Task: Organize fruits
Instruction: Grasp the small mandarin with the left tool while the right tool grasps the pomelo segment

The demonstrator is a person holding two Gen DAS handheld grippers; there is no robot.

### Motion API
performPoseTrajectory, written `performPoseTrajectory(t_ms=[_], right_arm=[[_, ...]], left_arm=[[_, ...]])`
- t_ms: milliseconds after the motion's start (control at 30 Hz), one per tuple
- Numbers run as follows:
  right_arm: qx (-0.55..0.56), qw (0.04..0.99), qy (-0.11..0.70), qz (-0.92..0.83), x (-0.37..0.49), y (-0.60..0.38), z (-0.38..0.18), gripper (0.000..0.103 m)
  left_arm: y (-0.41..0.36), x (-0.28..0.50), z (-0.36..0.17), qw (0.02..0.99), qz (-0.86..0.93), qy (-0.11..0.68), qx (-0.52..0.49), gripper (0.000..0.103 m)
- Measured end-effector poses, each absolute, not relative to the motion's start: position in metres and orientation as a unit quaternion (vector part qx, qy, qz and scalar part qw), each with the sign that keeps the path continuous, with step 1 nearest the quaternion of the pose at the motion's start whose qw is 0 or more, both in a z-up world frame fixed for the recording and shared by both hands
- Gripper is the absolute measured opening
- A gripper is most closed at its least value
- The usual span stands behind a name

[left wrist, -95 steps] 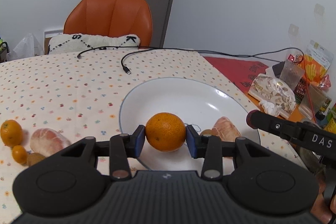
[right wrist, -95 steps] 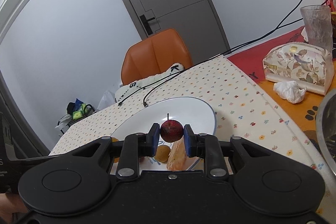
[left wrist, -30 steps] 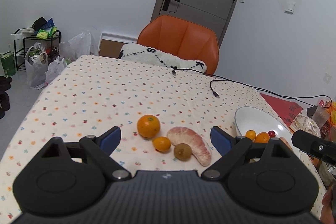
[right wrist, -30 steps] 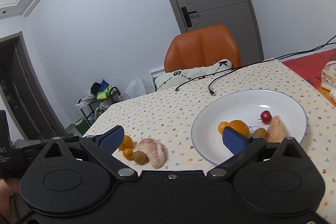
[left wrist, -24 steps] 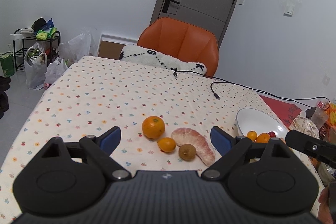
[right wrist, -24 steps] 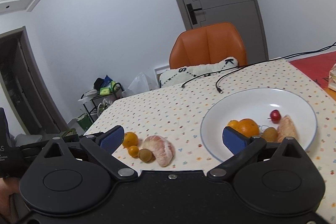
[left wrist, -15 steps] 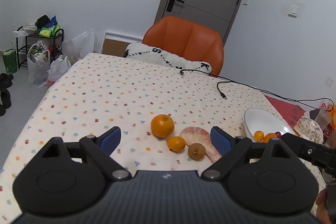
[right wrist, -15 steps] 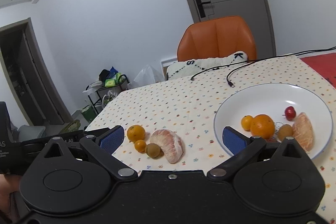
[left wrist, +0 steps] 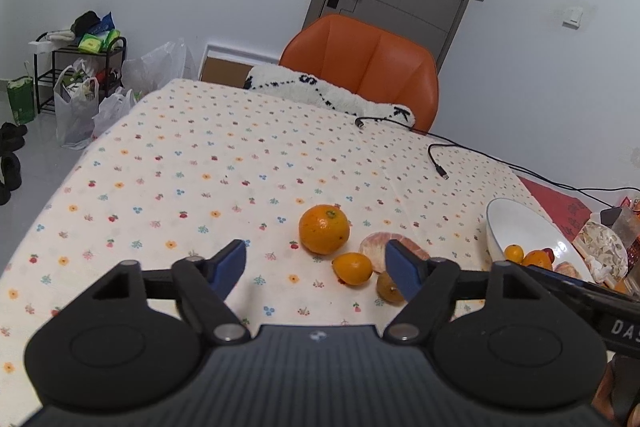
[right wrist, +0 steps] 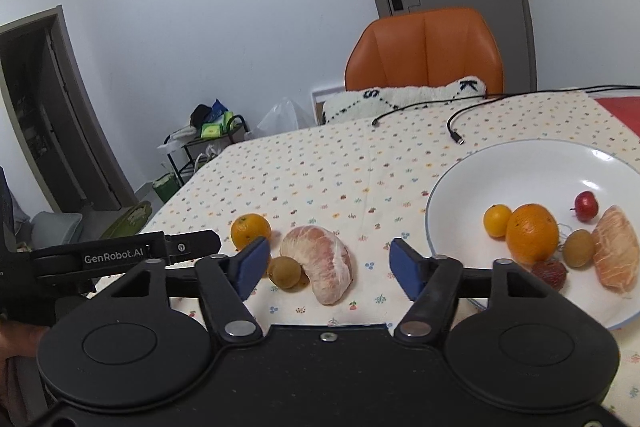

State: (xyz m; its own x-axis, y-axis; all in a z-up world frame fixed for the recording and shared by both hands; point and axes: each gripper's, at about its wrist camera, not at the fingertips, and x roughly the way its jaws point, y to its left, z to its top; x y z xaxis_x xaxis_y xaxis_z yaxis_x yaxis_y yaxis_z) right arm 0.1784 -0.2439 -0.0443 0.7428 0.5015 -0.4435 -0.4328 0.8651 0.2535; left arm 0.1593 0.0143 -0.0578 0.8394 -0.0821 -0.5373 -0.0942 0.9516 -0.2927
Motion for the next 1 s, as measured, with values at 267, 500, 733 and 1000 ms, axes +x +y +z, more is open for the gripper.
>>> performPoseTrajectory(t_ms=[267, 500, 733, 1000], right_arm=[[0.068, 0.925, 0.271, 0.257, 0.185, -0.239, -0.053, 0.053], [0.057, 0.921, 0.282, 0.264, 0.191, -0.231, -0.062, 0.046], [0.039, 0.92, 0.29, 0.259, 0.197, -0.224, -0.07, 0.043], [0.032, 0.918, 0.293, 0.263, 0.203, -0.217, -0.075, 0.041]], left_arm=[[0.004, 0.17, -0.062, 0.945, -0.009, 0.292, -0.149, 0.06], [-0.006, 0.179, -0.067, 0.943, -0.02, 0.3, -0.141, 0.049], [-0.008, 0.191, -0.077, 0.937, -0.023, 0.316, -0.147, 0.038], [-0.012, 0.197, -0.083, 0.94, -0.021, 0.312, -0.139, 0.035]])
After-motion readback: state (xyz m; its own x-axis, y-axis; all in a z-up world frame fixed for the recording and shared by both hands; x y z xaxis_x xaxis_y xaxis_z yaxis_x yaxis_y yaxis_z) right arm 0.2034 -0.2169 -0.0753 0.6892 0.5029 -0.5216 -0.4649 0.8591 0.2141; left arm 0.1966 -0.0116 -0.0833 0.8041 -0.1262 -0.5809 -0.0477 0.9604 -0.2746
